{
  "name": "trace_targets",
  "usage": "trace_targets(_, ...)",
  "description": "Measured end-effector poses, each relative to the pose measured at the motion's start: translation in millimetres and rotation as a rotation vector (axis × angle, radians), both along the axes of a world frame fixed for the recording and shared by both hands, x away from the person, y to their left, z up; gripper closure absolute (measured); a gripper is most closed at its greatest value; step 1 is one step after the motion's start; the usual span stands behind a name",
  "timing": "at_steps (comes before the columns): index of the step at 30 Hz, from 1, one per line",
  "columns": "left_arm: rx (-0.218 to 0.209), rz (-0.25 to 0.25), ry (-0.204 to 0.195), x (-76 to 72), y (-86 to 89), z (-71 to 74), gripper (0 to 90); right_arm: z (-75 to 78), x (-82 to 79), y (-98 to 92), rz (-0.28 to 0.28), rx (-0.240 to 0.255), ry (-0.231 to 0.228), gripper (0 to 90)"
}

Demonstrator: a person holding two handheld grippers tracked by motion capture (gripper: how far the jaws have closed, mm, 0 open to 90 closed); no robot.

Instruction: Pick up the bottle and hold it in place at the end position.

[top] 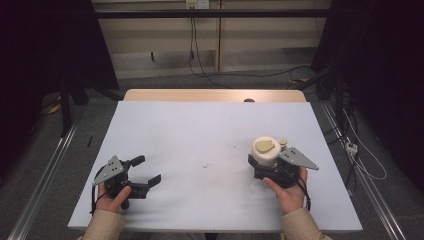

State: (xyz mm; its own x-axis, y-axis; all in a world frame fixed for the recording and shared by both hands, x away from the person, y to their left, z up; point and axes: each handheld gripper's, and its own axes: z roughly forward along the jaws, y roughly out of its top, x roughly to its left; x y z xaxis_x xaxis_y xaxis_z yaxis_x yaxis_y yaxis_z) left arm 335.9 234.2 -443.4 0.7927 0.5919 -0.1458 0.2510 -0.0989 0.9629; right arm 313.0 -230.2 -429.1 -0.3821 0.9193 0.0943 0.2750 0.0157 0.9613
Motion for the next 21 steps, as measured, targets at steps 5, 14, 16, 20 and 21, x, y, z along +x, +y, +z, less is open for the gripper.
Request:
trace_targets(5, -0.002, 0.003, 0.0, -0.3, 0.1, 0.1, 3.1, 1.5, 3.8, 5.1, 0.012, -0.001, -0.002, 6.8)
trace_targets(14, -0.01, 0.004, 0.001, -0.4, 0.6, 0.3, 3.1, 3.0, 15.1, 18.7, 0.043, 0.005, 0.0, 6.8)
trace_targets(16, -0.009, 0.004, 0.002, -0.1, 0.9, 0.1, 3.1, 2.9, 16.9, 21.4, 0.05, 0.005, 0.003, 6.9)
trace_targets(20, -0.011, 0.003, 0.002, 0.2, 0.7, -0.1, 3.1, 2.8, 20.6, 26.6, 0.057, 0.008, 0.007, 6.9)
trace_targets(21, -0.012, 0.002, 0.002, 0.1, 0.6, -0.1, 3.1, 3.0, 21.8, 27.7, 0.061, 0.009, 0.006, 6.9)
